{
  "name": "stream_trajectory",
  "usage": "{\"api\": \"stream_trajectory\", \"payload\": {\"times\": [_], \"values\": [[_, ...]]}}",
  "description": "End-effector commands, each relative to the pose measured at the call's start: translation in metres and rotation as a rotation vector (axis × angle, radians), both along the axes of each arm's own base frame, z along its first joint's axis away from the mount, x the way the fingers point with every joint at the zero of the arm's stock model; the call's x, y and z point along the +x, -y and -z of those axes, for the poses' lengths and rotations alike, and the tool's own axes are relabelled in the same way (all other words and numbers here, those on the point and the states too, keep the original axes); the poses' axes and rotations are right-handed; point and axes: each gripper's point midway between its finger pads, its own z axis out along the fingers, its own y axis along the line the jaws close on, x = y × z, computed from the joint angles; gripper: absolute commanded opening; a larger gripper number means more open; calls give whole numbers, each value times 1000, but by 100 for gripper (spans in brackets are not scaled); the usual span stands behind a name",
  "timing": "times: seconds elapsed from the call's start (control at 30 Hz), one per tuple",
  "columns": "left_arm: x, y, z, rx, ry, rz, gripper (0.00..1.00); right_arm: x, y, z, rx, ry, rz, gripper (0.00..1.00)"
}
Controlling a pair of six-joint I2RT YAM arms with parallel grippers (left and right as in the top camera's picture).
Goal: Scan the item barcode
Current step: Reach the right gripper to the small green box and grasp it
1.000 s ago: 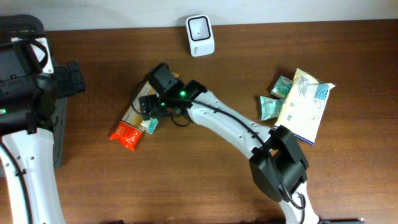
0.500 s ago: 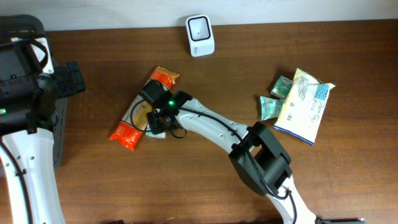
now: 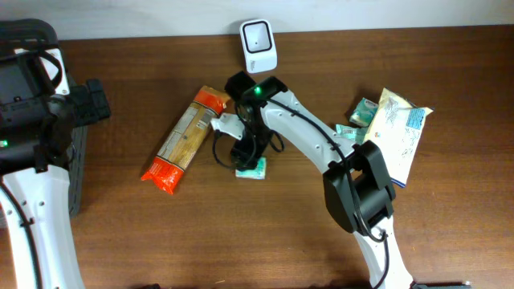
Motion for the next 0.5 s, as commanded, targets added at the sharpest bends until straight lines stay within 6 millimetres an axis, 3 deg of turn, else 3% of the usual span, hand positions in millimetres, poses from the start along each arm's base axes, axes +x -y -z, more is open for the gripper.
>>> {"api": "stream_trajectory", "payload": {"times": [0.0,0.03,0.07,0.1,0.13,0.2,0.3,0.47], "values": [[-1,-2,-6,2,16,-14,99,24,-13,-48,87,65,164,82],[-1,-2,-6,2,16,-14,99,33,-22,-50,110,17,398,71],[-1,-2,-5,2,16,-13,99,34,-25,-45,109,-25,519,58],[-1,-2,-5,2,16,-14,99,34,-28,-41,107,-51,597,51],[-1,-2,-6,2,16,-14,99,37,-28,-29,79,-58,720,35],[-1,-2,-6,2,16,-14,99,46,-15,2,-17,-3,941,20],[-1,-2,-6,2,16,-14,99,42,-10,28,-69,-1,986,9],[-1,-2,-6,2,16,-14,99,16,-5,53,-147,-35,959,4]]}}
